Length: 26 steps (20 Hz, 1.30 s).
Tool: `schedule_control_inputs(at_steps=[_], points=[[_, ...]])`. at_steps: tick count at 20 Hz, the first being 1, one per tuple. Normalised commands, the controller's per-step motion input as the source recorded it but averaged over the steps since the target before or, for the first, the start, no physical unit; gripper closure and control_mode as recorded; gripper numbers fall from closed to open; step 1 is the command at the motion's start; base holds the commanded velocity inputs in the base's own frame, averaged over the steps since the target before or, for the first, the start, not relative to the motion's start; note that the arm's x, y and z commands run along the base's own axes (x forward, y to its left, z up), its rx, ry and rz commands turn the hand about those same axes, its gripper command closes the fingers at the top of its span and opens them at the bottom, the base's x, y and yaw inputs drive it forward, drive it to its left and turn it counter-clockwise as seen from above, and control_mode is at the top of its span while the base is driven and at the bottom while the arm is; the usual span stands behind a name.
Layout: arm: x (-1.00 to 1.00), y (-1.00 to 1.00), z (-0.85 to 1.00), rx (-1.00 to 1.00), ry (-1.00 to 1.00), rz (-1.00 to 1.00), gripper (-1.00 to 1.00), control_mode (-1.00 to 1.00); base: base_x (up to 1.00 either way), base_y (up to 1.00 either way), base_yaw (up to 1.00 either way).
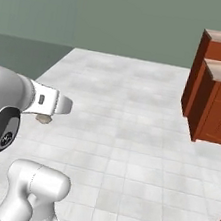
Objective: Get the candle and the beer from the cabinet and move them to the dining counter.
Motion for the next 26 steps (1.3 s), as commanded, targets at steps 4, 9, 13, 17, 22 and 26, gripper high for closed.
schedule_control_inputs(at_steps=[4,9,13,17,22,26], points=[[0.00,0.00,0.00,0.00,0.00,0.00,1.00,1.00,1.00,0.60,-0.04],[0.00,0.00,0.00,0.00,0.00,0.00,1.00,1.00,1.00,0.49,0.00],[0.00,0.00,0.00,0.00,0.00,0.00,1.00,1.00,1.00,0.09,0.02],[0.00,0.00,0.00,0.00,0.00,0.00,1.00,1.00,1.00,0.00,0.07],[0.00,0.00,0.00,0.00,0.00,0.00,1.00,1.00,1.00,0.00,0.10],[0.00,0.00,0.00,0.00,0.00,0.00,1.00,1.00,1.00,-0.01,0.11]])
